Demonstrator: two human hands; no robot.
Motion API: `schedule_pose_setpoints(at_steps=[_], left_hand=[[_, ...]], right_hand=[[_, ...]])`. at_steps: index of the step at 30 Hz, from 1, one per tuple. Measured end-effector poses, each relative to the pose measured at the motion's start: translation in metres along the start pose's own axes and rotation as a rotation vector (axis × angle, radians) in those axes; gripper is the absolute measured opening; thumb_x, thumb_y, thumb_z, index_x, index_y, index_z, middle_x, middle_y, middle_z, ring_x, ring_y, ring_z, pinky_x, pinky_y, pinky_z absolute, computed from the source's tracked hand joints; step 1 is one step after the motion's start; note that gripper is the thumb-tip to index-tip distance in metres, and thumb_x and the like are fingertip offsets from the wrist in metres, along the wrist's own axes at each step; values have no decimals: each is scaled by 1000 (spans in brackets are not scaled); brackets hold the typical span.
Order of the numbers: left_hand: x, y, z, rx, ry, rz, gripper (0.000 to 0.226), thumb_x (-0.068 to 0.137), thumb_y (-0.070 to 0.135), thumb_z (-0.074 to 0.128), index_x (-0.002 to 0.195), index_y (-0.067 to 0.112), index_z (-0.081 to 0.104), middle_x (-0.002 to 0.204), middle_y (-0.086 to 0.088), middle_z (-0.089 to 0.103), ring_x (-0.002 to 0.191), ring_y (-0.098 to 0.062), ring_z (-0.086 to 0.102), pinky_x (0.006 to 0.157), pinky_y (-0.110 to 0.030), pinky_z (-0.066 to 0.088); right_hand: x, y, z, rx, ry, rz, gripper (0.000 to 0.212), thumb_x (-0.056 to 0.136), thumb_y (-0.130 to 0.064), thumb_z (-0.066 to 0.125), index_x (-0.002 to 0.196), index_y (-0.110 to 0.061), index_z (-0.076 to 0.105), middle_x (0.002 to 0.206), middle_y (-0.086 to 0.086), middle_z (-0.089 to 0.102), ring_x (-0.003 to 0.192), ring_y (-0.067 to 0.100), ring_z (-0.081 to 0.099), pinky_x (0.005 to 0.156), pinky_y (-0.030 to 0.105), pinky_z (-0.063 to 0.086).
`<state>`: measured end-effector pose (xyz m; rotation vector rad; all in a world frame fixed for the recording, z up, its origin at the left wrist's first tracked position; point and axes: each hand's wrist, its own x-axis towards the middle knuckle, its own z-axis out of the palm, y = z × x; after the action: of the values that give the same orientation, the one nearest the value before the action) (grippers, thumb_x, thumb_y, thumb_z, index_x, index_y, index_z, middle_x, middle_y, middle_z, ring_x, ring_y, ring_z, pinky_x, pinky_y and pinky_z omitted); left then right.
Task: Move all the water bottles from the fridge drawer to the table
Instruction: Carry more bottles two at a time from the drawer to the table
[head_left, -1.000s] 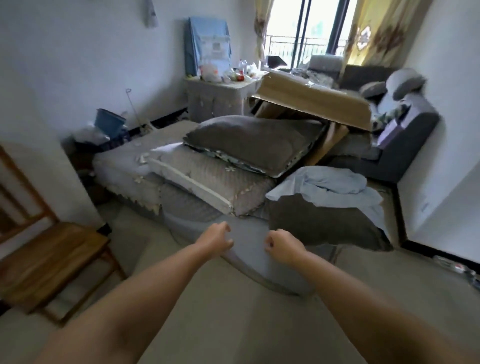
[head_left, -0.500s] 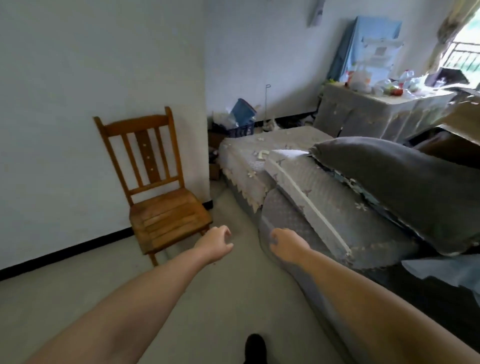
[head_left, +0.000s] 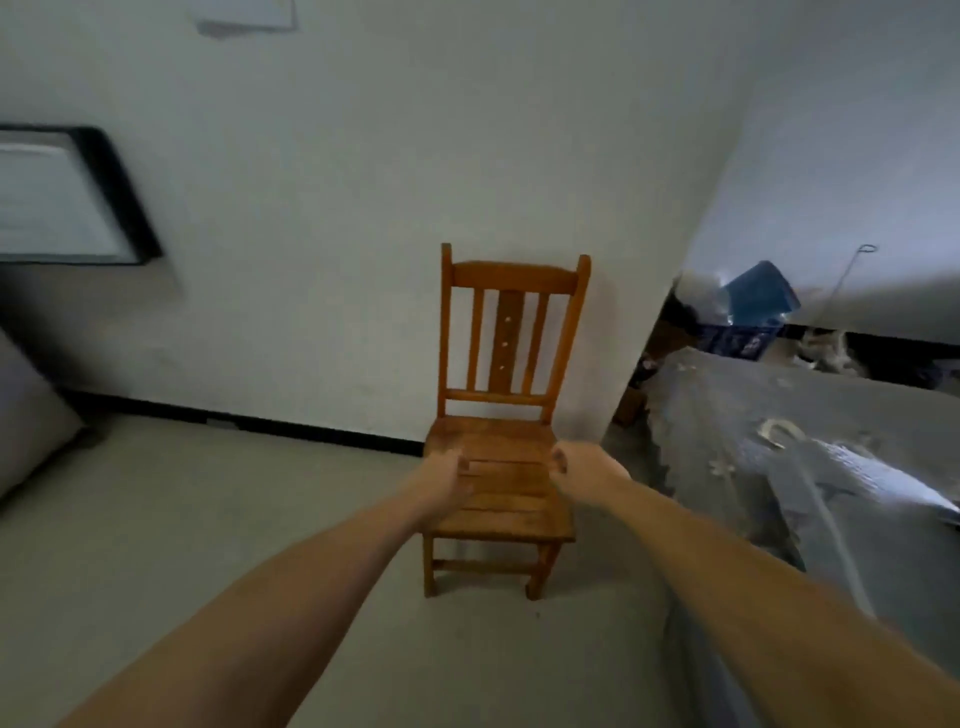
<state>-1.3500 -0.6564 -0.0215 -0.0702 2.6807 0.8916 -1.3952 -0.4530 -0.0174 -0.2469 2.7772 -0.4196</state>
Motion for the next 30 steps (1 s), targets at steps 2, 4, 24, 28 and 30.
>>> schedule_pose_setpoints(at_steps=[2, 4, 24, 28, 30], left_hand=[[5, -30, -19, -41, 44, -106, 27, 94, 22, 55, 119, 12, 52, 106, 5, 54, 91, -9, 52, 82, -22, 42], [11, -62, -40, -17, 101, -205, 37, 94, 23, 56, 128, 11, 48, 124, -5, 54, 105, -18, 54, 85, -26, 43], [120, -335, -315, -1, 334, -406, 40, 91, 26, 56, 128, 13, 50, 130, -10, 52, 116, -25, 54, 93, -31, 43], [129, -380, -338, -52, 348, -472, 39, 92, 24, 54, 128, 11, 50, 131, -11, 50, 117, -26, 52, 96, -32, 42], [137, -402, -355, -75, 361, -510, 38, 93, 23, 53, 128, 9, 48, 133, -12, 49, 116, -27, 52, 97, -29, 41]], right_hand=[[32, -32, 8, -15, -36, -86, 22, 95, -26, 48, 111, -17, 58, 109, 2, 63, 97, 19, 61, 83, 32, 52], [62, -69, 20, -38, -68, -180, 25, 95, -26, 46, 115, -16, 58, 111, 2, 62, 99, 20, 60, 85, 33, 52], [323, -419, 43, -158, -117, -511, 42, 99, -31, 43, 138, -16, 43, 137, 8, 47, 120, 23, 50, 95, 31, 42], [362, -477, 53, -196, -151, -587, 43, 99, -30, 43, 139, -15, 43, 138, 9, 47, 120, 24, 50, 95, 32, 43], [388, -508, 60, -210, -164, -630, 43, 99, -30, 43, 138, -15, 43, 137, 9, 47, 120, 25, 51, 96, 33, 44]])
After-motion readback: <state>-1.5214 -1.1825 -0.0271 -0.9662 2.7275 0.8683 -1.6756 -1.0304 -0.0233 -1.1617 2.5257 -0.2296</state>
